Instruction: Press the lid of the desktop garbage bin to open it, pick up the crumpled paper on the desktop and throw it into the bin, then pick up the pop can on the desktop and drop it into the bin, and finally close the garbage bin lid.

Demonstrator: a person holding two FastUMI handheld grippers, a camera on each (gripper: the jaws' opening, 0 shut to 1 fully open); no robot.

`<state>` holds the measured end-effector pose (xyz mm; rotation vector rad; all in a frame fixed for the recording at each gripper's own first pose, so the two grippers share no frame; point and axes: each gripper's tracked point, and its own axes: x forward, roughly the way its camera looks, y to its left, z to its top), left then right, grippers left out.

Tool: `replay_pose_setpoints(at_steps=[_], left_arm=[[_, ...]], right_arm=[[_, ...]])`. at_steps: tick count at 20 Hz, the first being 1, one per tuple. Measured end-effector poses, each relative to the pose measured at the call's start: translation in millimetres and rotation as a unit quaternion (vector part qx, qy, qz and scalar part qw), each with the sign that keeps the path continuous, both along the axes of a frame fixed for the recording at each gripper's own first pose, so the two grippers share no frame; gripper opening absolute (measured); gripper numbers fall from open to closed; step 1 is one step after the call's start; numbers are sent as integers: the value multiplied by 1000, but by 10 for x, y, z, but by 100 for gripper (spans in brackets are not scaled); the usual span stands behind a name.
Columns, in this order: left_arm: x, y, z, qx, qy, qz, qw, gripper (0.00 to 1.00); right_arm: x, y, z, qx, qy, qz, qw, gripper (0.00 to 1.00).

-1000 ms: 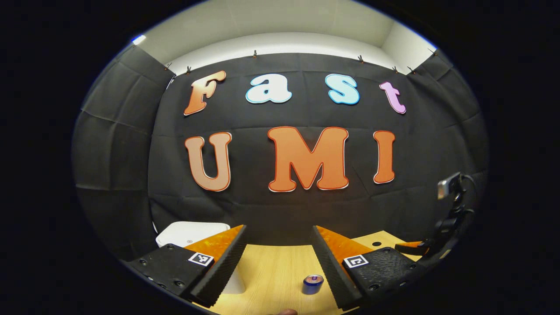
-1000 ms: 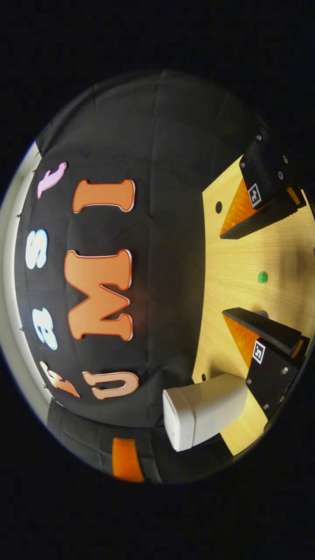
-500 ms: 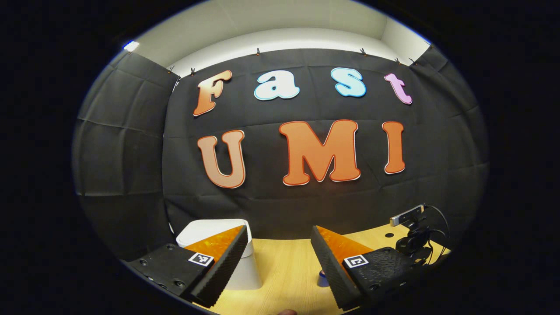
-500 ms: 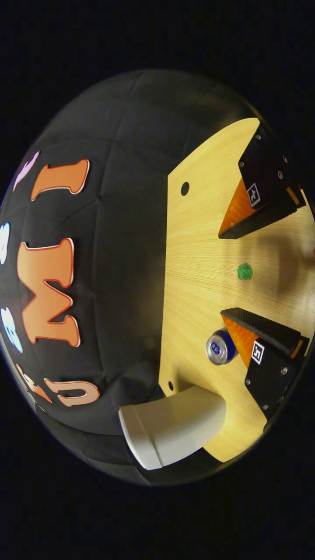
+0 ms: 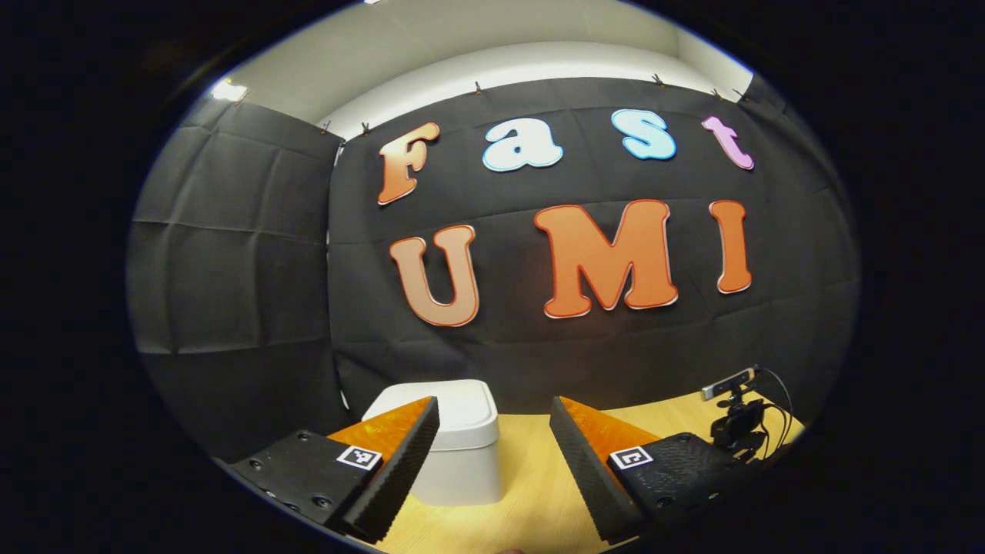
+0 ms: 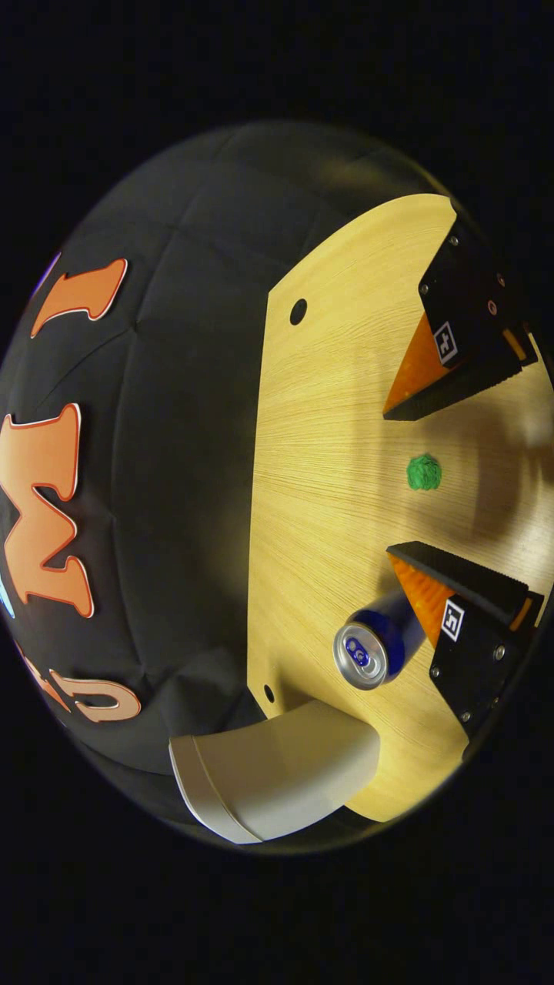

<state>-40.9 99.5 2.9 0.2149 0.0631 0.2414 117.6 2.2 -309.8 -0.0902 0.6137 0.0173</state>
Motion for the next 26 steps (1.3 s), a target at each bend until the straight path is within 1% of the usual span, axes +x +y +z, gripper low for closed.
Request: replay_pose_setpoints(at_steps=[1, 3, 4, 5, 7, 8, 10, 11, 12, 15, 18, 20, 21, 22, 23, 25, 26], left_arm=[[72, 87, -36, -5, -1, 7, 1000, 92], [276, 300, -92, -9, -4, 22, 1000, 81], [395, 403, -105, -11, -7, 30, 999, 82], [520, 459, -136, -12, -8, 32, 999, 77], [715, 574, -195, -17, -8, 35, 999, 44], [809, 658, -230, -20, -8, 38, 999, 20], [924, 838, -279, -24, -15, 53, 998, 11], [954, 921, -331, -30, -11, 53, 998, 6], [993, 1060, -393, -30, -3, 64, 998, 1], [1192, 1269, -718, -48, 33, 65, 996, 0], [1304, 1397, -976, -73, 65, 63, 993, 0], [1336, 1478, -1056, -78, 77, 66, 992, 0], [1343, 1534, -1076, -78, 80, 75, 991, 0], [1383, 1545, -1041, -82, 76, 71, 991, 0], [1383, 1559, -1077, -88, 89, 73, 989, 0], [1414, 1595, -1114, -107, 97, 79, 986, 0], [1386, 1602, -1147, -123, 108, 84, 983, 0]], right_arm=[[-13, -3, 60, 0, -8, -1, 1000, 94], [-23, -25, 201, -1, -27, -1, 1000, 94], [-33, -39, 272, 0, -36, -1, 999, 94], [-44, -59, 340, 0, -44, -3, 999, 94], [-55, -103, 491, 3, -62, -11, 998, 95], [-48, -131, 594, 1, -76, -14, 997, 94], [-51, -149, 782, -3, -101, -17, 995, 94], [-54, -153, 865, -4, -109, -17, 994, 94], [-75, -162, 935, -6, -118, -18, 993, 94], [-106, -168, 1049, -8, -130, -19, 991, 94], [-135, -183, 1066, -16, -132, -19, 991, 94], [-158, -183, 1063, -19, -130, -19, 991, 94], [-157, -189, 1063, -20, -130, -19, 991, 94], [-163, -186, 1068, -20, -131, -20, 991, 94], [-165, -177, 1066, -20, -130, -20, 991, 94], [-164, -154, 1058, -20, -130, -18, 991, 94], [-161, -149, 1047, -21, -129, -17, 991, 94]])
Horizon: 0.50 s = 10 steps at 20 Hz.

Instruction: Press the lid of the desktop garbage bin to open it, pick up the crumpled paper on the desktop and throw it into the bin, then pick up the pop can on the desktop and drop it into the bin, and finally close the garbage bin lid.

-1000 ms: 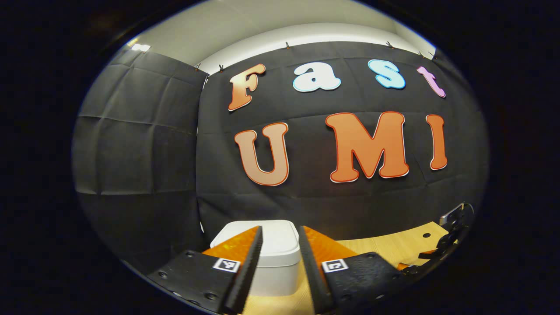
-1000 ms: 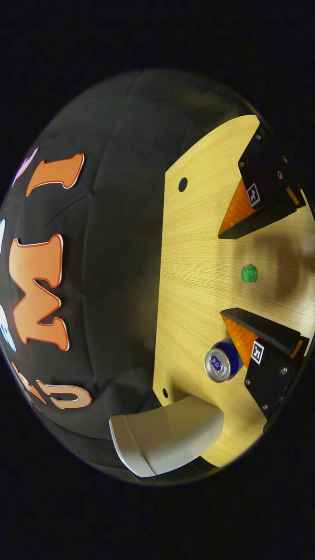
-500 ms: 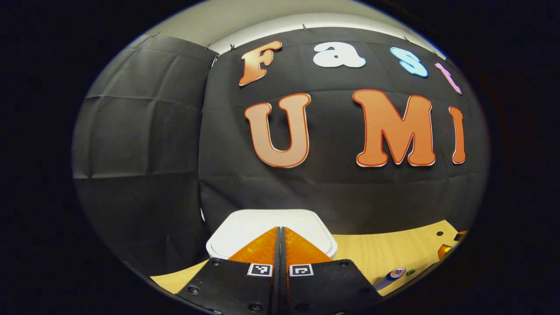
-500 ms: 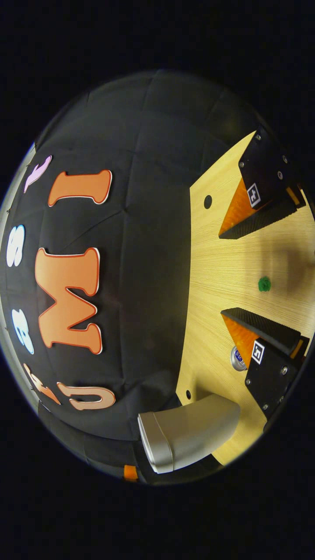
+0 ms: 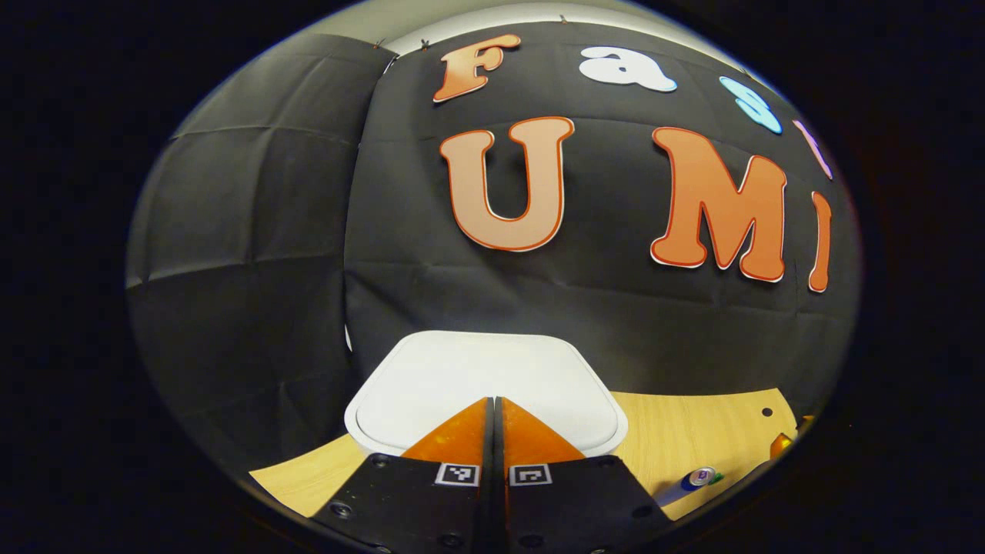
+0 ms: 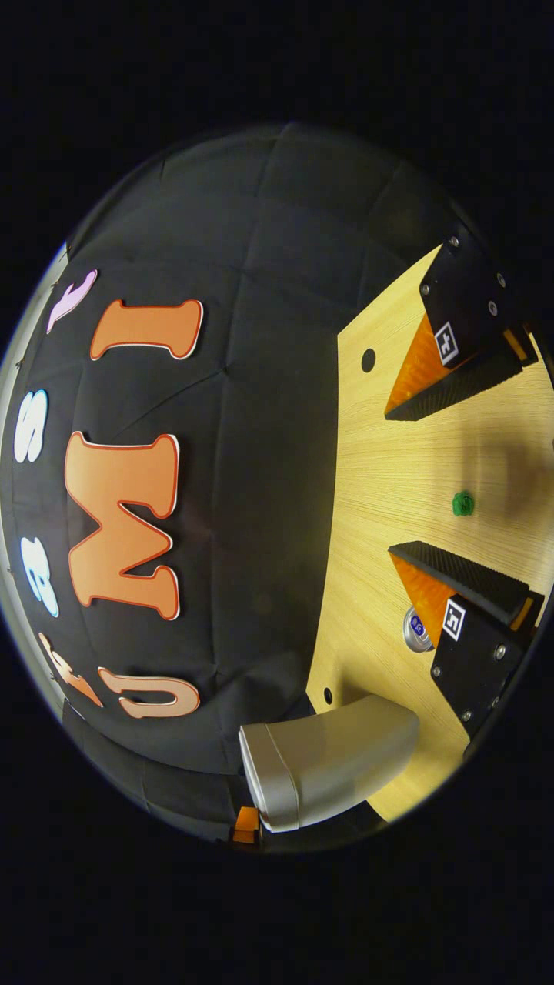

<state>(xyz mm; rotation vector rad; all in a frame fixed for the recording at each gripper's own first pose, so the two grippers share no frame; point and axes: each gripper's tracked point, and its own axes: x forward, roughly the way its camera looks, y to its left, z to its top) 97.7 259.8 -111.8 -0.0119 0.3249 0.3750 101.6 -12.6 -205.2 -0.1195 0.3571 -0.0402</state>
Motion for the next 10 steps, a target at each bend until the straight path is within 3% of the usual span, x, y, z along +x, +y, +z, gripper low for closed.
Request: replay_pose_setpoints(at_steps=[4, 7, 10], left_arm=[[22, -39, 45, 5, 28, -8, 1000, 0], [-31, -67, 424, 35, -30, -10, 999, 0], [-146, -185, 1035, 95, -107, -14, 990, 0]], right_arm=[[37, 99, -108, 2, 17, 10, 1000, 94], [54, 139, -158, 5, 23, 16, 1000, 94], [73, 149, -211, 2, 30, 21, 999, 94]])
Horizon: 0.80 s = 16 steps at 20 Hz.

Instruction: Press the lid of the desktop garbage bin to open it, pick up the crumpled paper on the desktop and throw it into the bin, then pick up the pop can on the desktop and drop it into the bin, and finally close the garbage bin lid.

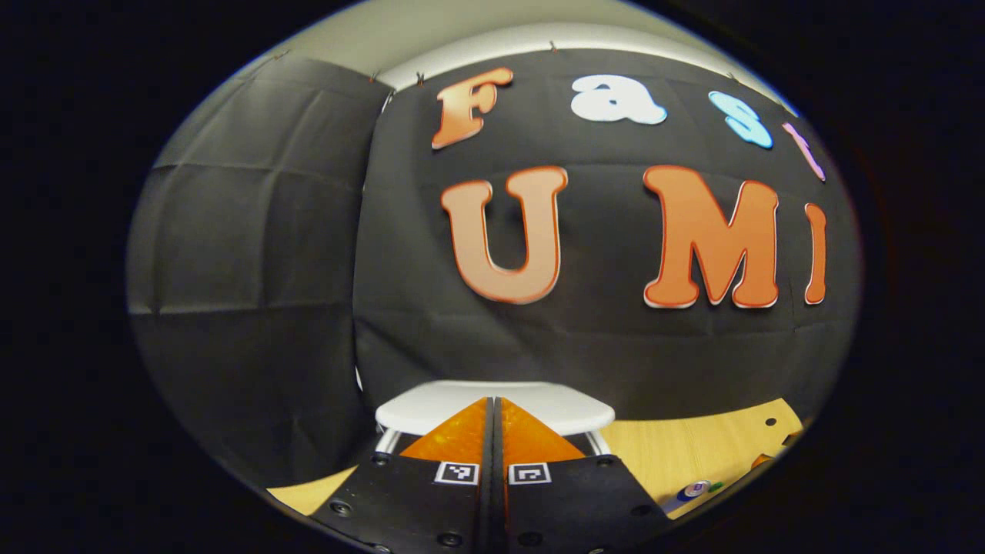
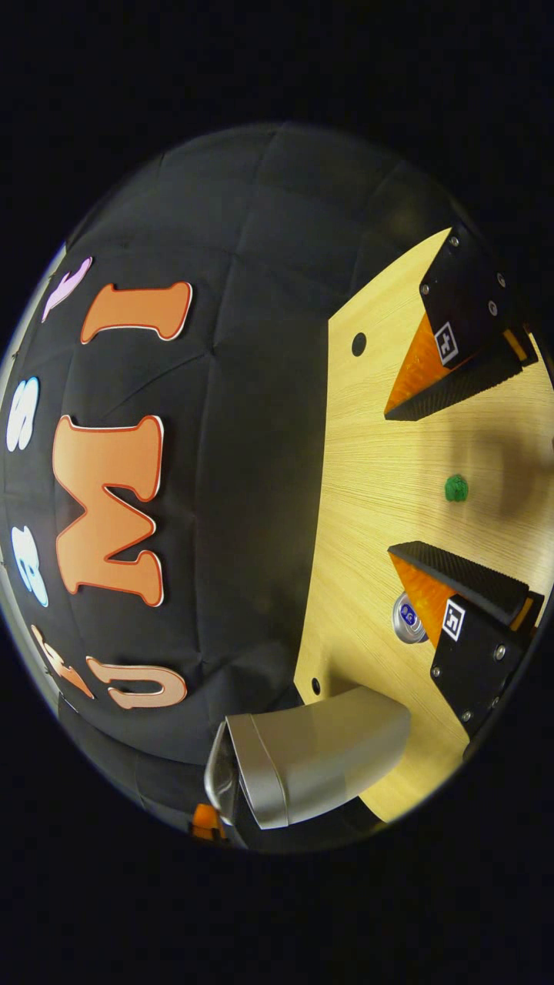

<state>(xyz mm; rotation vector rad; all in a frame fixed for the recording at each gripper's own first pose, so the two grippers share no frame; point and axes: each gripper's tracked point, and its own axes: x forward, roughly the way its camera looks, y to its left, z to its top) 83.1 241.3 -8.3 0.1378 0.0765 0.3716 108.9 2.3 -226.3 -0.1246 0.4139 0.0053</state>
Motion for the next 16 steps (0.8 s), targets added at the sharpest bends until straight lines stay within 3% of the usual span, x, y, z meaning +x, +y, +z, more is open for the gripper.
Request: replay_pose_setpoints(at_steps=[3, 6, 9, 10, 11, 12, 16], left_arm=[[-165, -272, 291, 22, -35, -17, 999, 1], [-283, -553, 494, 33, -55, -41, 997, 37], [-456, -787, 587, 38, -62, -66, 995, 64], [-506, -866, 600, 37, -61, -72, 995, 70], [-540, -923, 602, 33, -61, -77, 995, 70], [-570, -992, 593, 30, -57, -83, 994, 80], [-714, -1137, 685, 40, -57, -91, 993, 77]], right_arm=[[11, -19, -85, -1, 8, -1, 1000, 94], [30, -36, -219, -3, 21, -2, 1000, 94], [72, -38, -402, -8, 39, -1, 999, 94], [70, -41, -482, -10, 47, -1, 999, 94], [83, -59, -559, -10, 56, -2, 998, 94], [95, -60, -616, -9, 63, -4, 998, 94], [139, -103, -870, -8, 90, -10, 996, 94]])
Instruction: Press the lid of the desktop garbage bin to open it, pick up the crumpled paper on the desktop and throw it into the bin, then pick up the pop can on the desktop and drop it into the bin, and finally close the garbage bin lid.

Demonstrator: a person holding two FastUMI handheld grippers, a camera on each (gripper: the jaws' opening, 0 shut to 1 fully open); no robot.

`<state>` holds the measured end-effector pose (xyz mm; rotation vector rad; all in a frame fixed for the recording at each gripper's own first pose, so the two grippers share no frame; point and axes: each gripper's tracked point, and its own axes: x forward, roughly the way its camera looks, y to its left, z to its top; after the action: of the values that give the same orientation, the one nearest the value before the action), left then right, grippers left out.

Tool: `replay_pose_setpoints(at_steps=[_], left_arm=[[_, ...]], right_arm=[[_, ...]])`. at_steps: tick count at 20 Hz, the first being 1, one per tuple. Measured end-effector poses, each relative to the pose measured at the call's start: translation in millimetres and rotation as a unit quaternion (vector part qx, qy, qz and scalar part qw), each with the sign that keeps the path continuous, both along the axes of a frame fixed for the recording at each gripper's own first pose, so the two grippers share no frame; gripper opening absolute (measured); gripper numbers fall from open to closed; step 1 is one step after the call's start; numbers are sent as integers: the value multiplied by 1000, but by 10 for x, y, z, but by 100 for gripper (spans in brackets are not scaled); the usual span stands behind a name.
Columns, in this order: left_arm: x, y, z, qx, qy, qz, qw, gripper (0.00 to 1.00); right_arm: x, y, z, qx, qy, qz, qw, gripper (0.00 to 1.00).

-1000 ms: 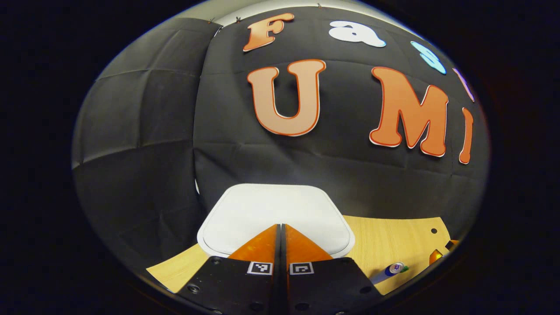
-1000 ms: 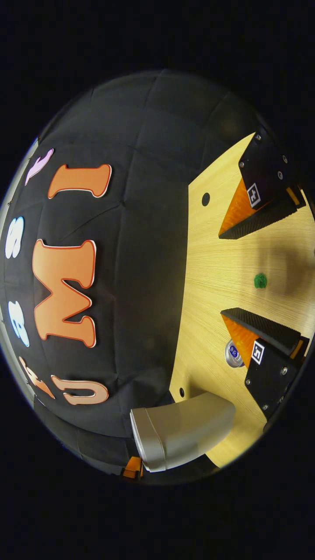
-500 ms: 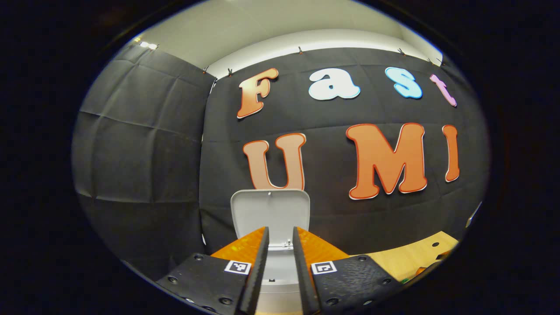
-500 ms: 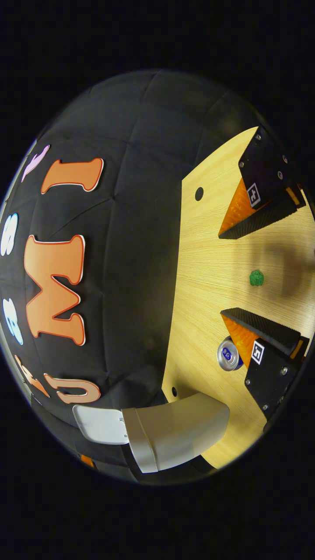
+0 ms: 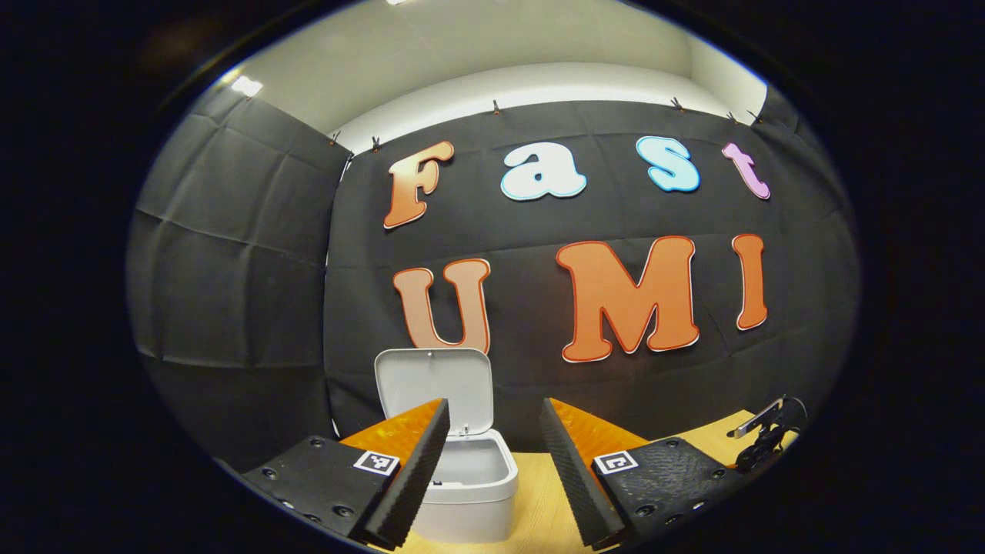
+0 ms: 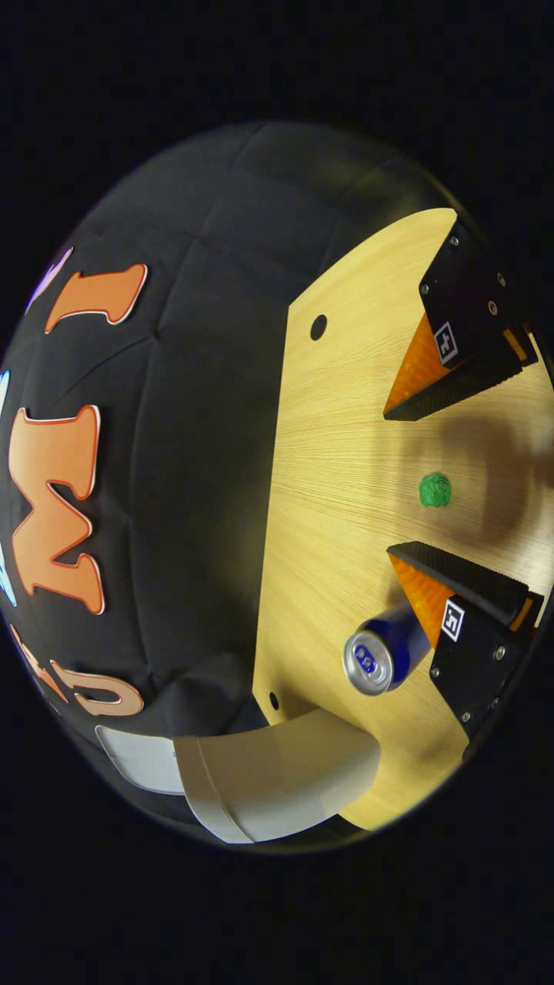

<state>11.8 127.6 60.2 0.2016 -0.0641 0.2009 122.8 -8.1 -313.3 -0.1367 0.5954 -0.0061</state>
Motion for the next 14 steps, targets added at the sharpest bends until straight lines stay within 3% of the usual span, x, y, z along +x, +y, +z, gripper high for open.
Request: replay_pose_setpoints(at_steps=[4, 8, 10, 13, 14], left_arm=[[-99, -132, 7, -6, 9, -8, 1000, 80], [-134, -161, -42, -10, 23, -6, 1000, 80], [-145, -197, -75, -7, 30, -7, 999, 77], [-151, -276, -98, -6, 36, -13, 999, 80], [-154, -289, -100, -4, 39, -13, 999, 80]], right_arm=[[33, -97, -278, 0, 35, -14, 999, 92], [11, -119, -526, -6, 70, -12, 997, 82], [-23, -90, -645, -6, 89, -6, 996, 72], [-78, -92, -806, -9, 114, 0, 993, 57], [-74, -82, -812, -7, 117, 0, 993, 46]])
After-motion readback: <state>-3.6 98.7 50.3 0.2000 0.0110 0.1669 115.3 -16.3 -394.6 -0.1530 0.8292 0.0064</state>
